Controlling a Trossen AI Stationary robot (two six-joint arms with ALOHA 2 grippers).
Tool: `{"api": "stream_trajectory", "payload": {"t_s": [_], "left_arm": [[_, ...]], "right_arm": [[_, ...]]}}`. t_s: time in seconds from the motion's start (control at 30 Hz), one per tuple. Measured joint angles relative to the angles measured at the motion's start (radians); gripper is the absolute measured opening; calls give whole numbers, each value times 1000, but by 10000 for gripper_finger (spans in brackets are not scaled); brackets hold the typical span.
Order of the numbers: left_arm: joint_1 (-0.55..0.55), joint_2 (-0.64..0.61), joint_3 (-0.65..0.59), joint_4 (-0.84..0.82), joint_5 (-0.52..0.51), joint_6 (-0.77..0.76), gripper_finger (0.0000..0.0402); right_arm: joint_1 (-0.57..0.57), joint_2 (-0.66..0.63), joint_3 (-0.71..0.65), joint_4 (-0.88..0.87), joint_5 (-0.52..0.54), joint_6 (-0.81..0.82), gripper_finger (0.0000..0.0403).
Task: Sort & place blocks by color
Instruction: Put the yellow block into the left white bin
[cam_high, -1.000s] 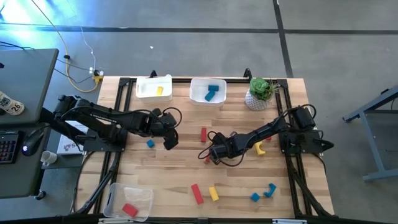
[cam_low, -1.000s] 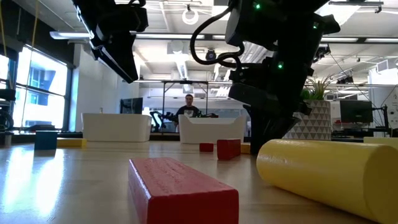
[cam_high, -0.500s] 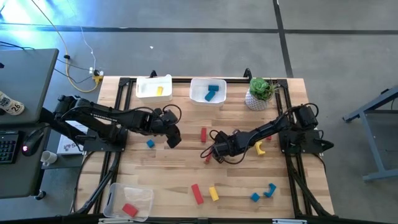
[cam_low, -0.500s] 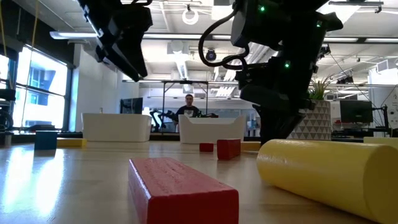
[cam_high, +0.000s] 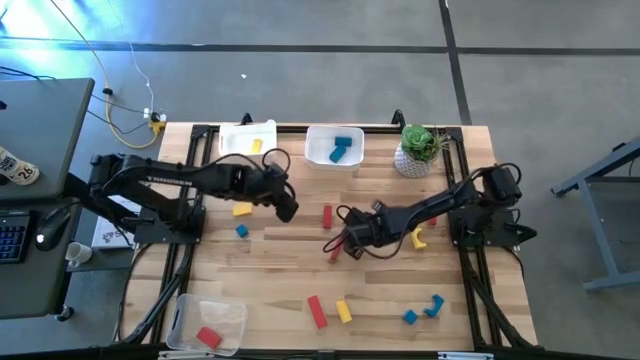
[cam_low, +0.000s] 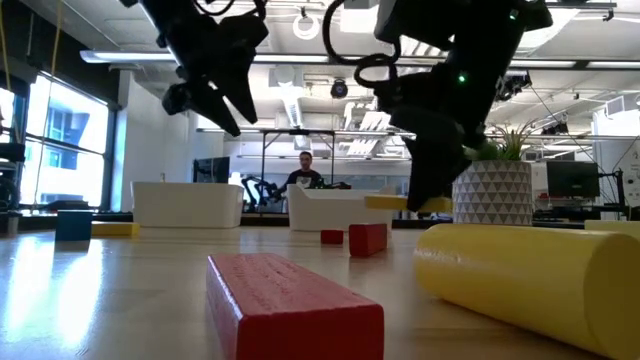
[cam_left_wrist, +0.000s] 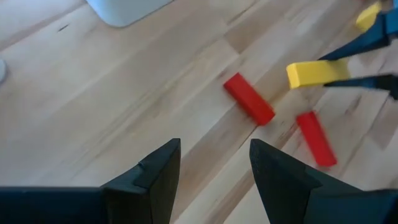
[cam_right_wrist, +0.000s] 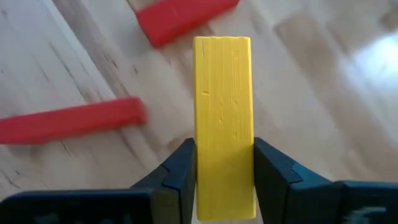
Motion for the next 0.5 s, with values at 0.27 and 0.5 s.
{"api": "stream_trajectory", "payload": {"t_s": [0.27, 0.5], "left_arm": [[56, 0, 0, 95, 70, -32, 180], [78, 0, 0, 139, 79, -29, 180]], "right_arm": [[0, -42, 1, 97, 122, -275, 102], [0, -42, 2, 316, 201, -562, 101]]}}
